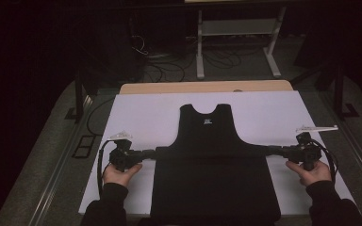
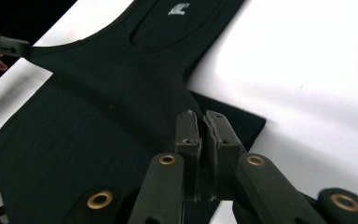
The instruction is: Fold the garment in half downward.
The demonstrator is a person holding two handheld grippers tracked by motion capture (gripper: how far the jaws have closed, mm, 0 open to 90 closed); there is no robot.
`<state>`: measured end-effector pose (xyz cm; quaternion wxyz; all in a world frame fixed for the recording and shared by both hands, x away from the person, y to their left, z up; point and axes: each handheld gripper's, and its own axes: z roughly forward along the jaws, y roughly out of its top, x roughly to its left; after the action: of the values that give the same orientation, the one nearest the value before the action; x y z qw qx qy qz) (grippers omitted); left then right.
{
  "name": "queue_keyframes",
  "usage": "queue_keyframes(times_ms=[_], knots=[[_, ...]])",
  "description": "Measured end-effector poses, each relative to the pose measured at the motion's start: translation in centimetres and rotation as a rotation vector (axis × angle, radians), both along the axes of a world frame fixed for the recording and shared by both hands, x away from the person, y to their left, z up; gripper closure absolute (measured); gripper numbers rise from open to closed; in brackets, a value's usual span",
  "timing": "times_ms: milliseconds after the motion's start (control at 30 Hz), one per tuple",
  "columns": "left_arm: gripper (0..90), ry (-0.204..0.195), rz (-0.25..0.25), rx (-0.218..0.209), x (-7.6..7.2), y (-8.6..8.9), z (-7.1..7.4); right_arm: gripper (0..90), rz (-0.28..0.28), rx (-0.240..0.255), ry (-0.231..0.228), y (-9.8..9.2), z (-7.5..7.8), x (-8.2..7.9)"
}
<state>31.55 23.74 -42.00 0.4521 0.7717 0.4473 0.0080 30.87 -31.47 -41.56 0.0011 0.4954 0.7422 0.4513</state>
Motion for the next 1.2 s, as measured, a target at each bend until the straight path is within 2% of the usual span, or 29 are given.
queue_keyframes(times_ms=[233, 533, 833, 967, 1200], knots=[[85.7, 0.036, -0.012, 0.019, -0.3, -0.1, -0.4, 83.0, 0.009, 0.000, 0.045, -0.1, -0.7, -0.5], [85.7, 0.070, -0.016, 0.026, -0.8, -0.1, -0.6, 82.9, 0.022, -0.001, 0.083, 0.0, -1.1, -1.1], [85.4, 0.111, -0.028, 0.025, -1.0, -0.1, -1.0, 82.7, 0.052, -0.017, 0.148, 0.2, -1.7, -1.3], [85.4, 0.134, -0.022, 0.032, -0.9, 0.0, -1.3, 82.7, 0.053, -0.021, 0.155, 0.2, -1.9, -1.3], [85.3, 0.145, -0.024, 0.035, -0.7, 0.2, -1.7, 82.5, 0.056, -0.042, 0.162, 0.3, -2.1, -1.3]])
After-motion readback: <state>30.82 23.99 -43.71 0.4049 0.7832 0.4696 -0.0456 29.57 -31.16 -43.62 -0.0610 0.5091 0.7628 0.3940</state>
